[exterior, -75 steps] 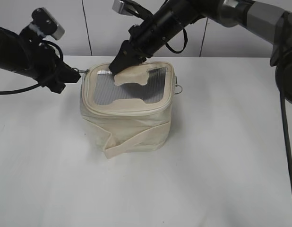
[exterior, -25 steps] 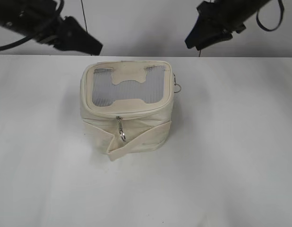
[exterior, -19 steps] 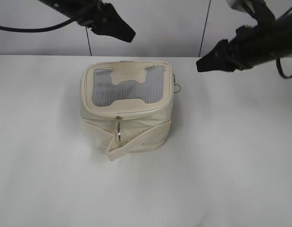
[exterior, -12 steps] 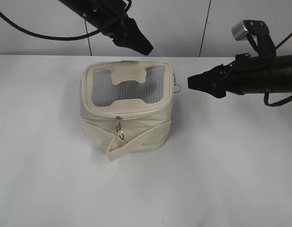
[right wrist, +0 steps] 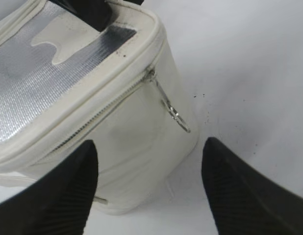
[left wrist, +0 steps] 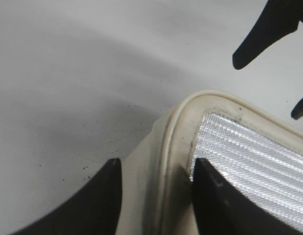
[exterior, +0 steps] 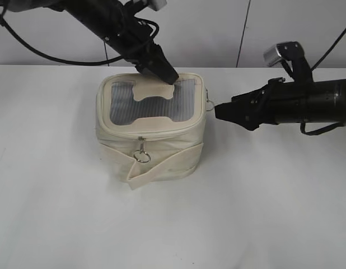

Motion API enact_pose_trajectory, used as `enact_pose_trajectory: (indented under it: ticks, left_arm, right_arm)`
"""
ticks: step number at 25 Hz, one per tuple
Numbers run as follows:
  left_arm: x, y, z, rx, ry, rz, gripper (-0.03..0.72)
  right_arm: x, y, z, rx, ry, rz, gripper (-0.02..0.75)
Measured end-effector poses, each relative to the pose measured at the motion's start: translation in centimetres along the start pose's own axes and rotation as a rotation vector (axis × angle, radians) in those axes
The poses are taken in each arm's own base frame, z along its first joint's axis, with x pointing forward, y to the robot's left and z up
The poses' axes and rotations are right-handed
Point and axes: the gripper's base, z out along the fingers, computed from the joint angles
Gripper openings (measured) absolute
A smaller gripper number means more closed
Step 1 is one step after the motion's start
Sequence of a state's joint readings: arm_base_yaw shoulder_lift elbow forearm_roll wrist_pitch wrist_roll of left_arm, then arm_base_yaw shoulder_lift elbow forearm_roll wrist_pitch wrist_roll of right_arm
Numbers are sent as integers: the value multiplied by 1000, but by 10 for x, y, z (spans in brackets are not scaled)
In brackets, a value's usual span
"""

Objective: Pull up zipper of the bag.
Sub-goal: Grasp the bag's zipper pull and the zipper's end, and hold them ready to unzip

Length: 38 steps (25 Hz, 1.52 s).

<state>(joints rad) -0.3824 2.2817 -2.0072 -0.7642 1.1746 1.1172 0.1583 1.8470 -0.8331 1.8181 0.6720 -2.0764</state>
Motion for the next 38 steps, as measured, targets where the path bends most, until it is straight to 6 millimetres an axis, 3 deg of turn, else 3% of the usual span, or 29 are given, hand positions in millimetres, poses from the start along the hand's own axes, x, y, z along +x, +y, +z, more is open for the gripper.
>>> enact_pose_trajectory:
  ticks: [3,5,15,24,32,36,38]
  left_arm:
    - [0,0,1,9,7,0,115]
    - [1,0,2,13,12,-1,43]
    - [1,0,2,11,14,-1,43]
    - [1,0,2,11,14,-2,43]
    - [1,0,2,11,15,-6,42]
    - [2,1,1,6,19,-4,41]
    - [2,1,1,6,19,-6,41]
  right_arm:
    - [6,-4,7,-5,20,-21,524]
    - [8,-8,13,-7,26,-35,524]
    - [0,-27,39,-8,16,-98,519]
    - [9,-22,53,-57,32,-87,517]
    - [-5,-17,62,-42,26,-138,481]
    - [-6,-14,72,-25,45,-155,430]
    - [-7,-13,78,-26,49,-153,319]
